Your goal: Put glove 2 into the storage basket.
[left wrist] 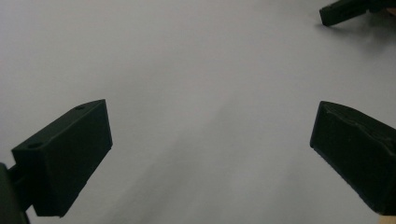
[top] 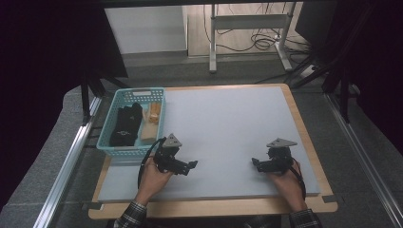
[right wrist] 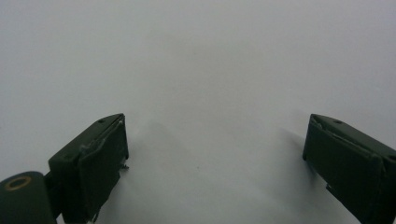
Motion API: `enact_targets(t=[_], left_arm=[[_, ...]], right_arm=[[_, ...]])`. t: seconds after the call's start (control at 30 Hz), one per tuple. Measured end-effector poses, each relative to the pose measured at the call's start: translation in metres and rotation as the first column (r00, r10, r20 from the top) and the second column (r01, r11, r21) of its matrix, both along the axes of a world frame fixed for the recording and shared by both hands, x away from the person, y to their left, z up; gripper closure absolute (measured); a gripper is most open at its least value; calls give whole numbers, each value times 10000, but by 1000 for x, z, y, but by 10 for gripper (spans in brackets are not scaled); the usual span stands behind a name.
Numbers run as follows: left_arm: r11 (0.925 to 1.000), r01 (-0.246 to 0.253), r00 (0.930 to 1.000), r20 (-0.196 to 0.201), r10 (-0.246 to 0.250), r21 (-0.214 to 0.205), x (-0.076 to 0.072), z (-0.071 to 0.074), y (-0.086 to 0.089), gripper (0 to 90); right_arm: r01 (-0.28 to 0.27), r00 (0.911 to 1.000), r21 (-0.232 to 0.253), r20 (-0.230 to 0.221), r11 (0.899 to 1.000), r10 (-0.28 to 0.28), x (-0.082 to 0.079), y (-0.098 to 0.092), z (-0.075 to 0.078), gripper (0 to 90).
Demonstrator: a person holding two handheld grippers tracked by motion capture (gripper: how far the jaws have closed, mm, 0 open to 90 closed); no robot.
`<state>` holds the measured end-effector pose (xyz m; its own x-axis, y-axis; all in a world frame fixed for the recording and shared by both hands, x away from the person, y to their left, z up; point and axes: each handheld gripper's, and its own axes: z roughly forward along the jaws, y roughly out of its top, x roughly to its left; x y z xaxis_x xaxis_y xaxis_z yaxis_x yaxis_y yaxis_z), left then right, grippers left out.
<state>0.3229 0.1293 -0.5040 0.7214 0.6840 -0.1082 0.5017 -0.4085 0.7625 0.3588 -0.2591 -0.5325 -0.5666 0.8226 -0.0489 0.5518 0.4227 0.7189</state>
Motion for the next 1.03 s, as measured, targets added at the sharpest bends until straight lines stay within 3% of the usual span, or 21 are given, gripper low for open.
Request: enact_targets(t=[0.2,0.5,0.8,1.03], left_arm=[[9998,189,9998,-87,-189,-23,-5,-15,-3,0],[9978,220,9996,-187,-209,624,-11,-32,-10,0],[9899,172,9997,-209,-144,1406,-13,-43,-16,0],[9916,96,9997,-245,-65,1292,-13,-44,-15,0]], right_arm=[[0,10000,-2,-3,10000,0,0,0,0,64],[1,10000,-17,-5,10000,-1,0,0,0,64],[1,10000,-24,0,10000,-1,0,0,0,64],[5,10000,-30,7,10000,-5,0,0,0,63]])
